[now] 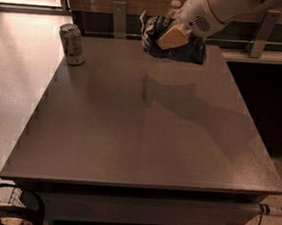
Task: Move blue chip bag near 7up can
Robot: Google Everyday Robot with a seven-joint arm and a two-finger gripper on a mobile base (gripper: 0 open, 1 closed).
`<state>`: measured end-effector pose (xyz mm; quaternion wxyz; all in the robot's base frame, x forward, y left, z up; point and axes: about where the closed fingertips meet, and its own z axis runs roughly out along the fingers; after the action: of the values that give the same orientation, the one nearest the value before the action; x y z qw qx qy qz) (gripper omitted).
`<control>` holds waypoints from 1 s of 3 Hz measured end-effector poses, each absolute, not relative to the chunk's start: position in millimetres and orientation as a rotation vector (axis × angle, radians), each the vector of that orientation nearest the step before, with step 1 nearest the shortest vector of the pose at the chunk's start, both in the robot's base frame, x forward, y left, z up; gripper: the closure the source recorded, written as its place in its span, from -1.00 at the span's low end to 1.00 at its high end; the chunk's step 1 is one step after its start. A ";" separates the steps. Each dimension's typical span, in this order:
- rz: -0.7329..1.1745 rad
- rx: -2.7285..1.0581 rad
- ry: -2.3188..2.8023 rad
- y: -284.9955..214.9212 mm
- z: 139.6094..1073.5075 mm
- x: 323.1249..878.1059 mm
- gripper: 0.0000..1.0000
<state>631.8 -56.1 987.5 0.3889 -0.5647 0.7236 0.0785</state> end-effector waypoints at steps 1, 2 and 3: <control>0.200 -1.436 1.840 -56.1 987.5 631.8 1.00; 0.224 -1.472 1.861 -30.9 970.0 680.9 1.00; 0.254 -1.477 1.863 -4.3 951.7 727.7 1.00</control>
Offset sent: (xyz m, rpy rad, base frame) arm 0.1058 0.0462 -0.0368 -0.0470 0.0877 0.0409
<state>727.7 -4.3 951.7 0.3665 -0.5746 0.7251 0.0988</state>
